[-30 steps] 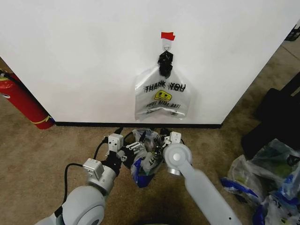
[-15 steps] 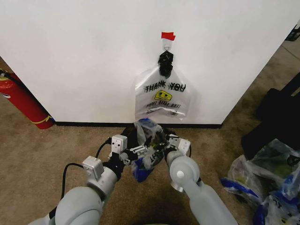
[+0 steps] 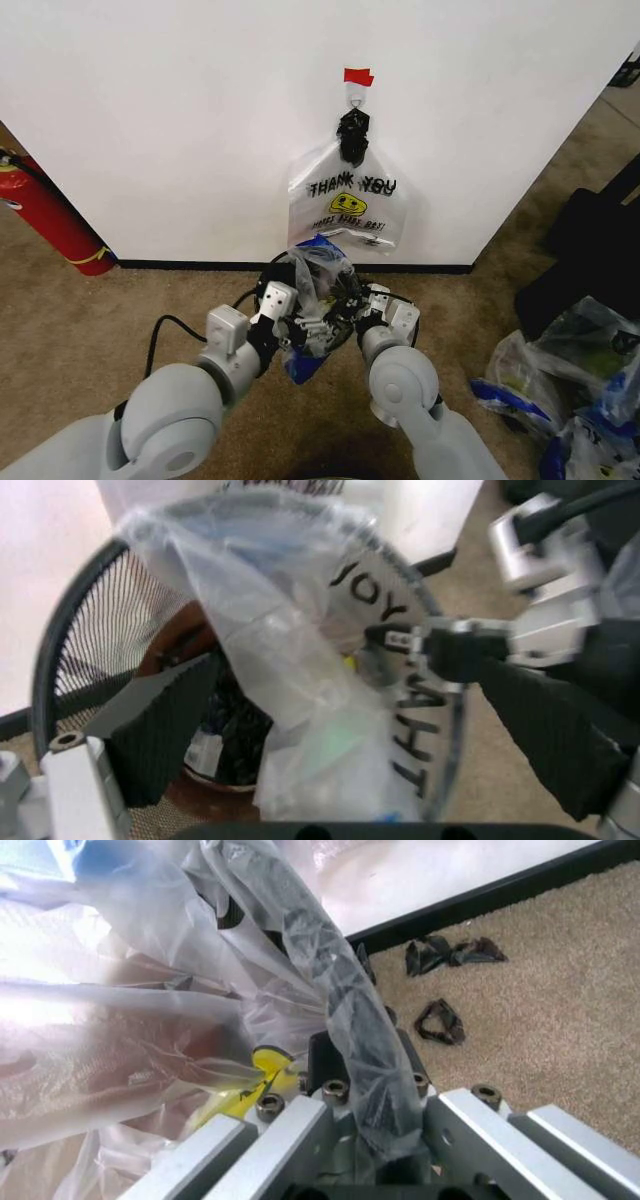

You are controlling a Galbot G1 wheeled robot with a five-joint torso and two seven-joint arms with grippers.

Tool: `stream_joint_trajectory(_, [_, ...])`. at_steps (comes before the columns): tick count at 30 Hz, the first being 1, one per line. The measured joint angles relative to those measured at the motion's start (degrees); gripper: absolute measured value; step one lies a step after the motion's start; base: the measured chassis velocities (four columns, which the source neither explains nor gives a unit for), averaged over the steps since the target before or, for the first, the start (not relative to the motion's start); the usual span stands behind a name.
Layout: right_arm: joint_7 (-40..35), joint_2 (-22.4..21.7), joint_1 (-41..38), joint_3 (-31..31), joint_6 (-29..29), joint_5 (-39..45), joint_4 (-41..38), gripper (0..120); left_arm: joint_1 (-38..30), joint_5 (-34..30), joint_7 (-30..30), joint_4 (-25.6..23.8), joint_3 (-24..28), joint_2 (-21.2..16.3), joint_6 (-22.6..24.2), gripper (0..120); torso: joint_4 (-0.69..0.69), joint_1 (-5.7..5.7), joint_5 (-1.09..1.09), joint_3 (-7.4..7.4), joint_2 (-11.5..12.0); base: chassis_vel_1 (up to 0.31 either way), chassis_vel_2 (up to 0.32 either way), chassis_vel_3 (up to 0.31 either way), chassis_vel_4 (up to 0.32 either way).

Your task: Pick up the garbage bag from the wall and place it over the trash bin.

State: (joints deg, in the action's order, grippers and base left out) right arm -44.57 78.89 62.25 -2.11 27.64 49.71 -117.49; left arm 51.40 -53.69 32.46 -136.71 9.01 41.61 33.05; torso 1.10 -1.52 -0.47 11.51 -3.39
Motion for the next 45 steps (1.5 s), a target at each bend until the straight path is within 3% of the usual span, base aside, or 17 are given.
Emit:
stream_joint_trajectory(7, [0.25,0.49,-0.05,0.02,0.09,-0.4,0.22,0,-3.45,0.4,2.59,4.42,3.32,1.81,0.35,96,0.0,0.0,0.01,0.0,0.0,0.0,0.0,0.0,0.0])
stream_joint_trajectory(17, [0.4,0.38,-0.86,0.01,0.15,-0.37,1.45,0,-2.46,0.77,4.33,5.13,2.76,1.93,-0.14,57,0.0,0.0,0.01,0.0,0.0,0.0,0.0,0.0,0.0])
stream_joint_trajectory(25, [0.4,0.59,-0.98,0.13,0.19,-0.26,1.82,0,-1.94,0.84,4.38,5.34,2.07,2.03,-0.46,33,0.0,0.0,0.01,0.0,0.0,0.0,0.0,0.0,0.0])
stream_joint_trajectory(32, [0.54,0.64,-0.52,-0.23,-0.02,-0.17,1.9,0,-1.18,0.84,4.32,5.2,0.04,1.32,-0.5,4,0.0,0.0,0.01,0.0,0.0,0.0,0.0,0.0,0.0])
stream_joint_trajectory(45, [2.67,-0.91,1.29,-2.12,-1.16,2.57,0.35,0,2.38,-0.67,3.02,4.52,-8.0,-2.64,-0.58,0,0.0,0.0,0.01,0.0,0.0,0.0,0.0,0.0,0.0])
